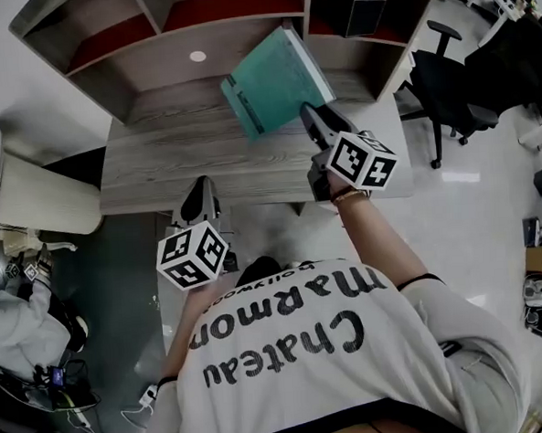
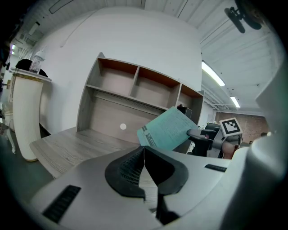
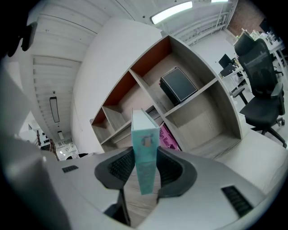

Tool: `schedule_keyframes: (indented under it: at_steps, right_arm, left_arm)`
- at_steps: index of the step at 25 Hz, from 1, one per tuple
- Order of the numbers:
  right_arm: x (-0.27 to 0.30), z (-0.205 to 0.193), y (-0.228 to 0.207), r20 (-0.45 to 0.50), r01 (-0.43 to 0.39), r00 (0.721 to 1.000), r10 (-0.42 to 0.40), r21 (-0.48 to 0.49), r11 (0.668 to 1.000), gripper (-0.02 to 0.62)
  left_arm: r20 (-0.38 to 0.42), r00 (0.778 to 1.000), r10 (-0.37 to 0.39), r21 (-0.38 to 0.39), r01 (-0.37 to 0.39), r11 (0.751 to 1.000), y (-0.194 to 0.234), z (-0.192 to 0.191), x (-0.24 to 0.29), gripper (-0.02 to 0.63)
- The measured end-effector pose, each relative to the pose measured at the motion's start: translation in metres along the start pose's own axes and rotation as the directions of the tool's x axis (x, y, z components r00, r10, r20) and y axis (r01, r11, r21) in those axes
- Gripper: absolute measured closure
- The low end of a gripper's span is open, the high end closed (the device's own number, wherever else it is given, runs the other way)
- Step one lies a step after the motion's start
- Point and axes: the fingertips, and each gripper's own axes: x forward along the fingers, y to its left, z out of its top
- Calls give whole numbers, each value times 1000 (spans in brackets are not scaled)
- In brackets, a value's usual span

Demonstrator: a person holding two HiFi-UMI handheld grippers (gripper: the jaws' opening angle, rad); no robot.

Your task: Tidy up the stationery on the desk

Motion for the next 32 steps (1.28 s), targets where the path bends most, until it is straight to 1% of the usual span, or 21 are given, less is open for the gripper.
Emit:
schedule_keyframes:
  at_steps: [4, 8, 11, 14, 17, 21, 24, 29, 32]
  right_arm:
    - [3, 5, -3, 21, 33, 999, -32, -33, 999, 433]
    - [9, 3, -4, 28, 68, 997, -67, -42, 997, 433]
    - [22, 6, -1, 42, 100, 994, -97, -54, 994, 431]
    - [32, 10, 0, 76, 156, 985, -152, -54, 986, 433]
    - [40, 8, 6, 105, 209, 973, -203, -45, 977, 431]
    - [51, 0, 14, 122, 283, 954, -274, -67, 957, 431]
    - [53, -6, 18, 142, 346, 932, -335, -67, 936, 431]
    - [57, -14, 22, 182, 433, 891, -415, -71, 898, 432]
    - [62, -23, 27, 187, 468, 874, -449, -74, 881, 431]
  left_arm:
    - [23, 1000, -16, 9, 16, 1000, 6, 9, 9, 589]
    - [27, 998, -54, 0, 54, 999, 15, 17, 25, 589]
    - [19, 995, -99, 13, 99, 995, 23, 29, 45, 589]
    - [-4, 987, -164, 38, 164, 986, 32, 44, 70, 589]
    - [-26, 975, -219, 59, 220, 974, 45, 59, 87, 589]
    - [-45, 956, -290, 64, 293, 954, 62, 75, 109, 589]
    - [-68, 936, -346, 64, 350, 935, 73, 80, 124, 589]
    - [-109, 905, -411, 65, 419, 905, 93, 84, 144, 589]
    - [-117, 890, -440, 69, 450, 891, 104, 89, 149, 589]
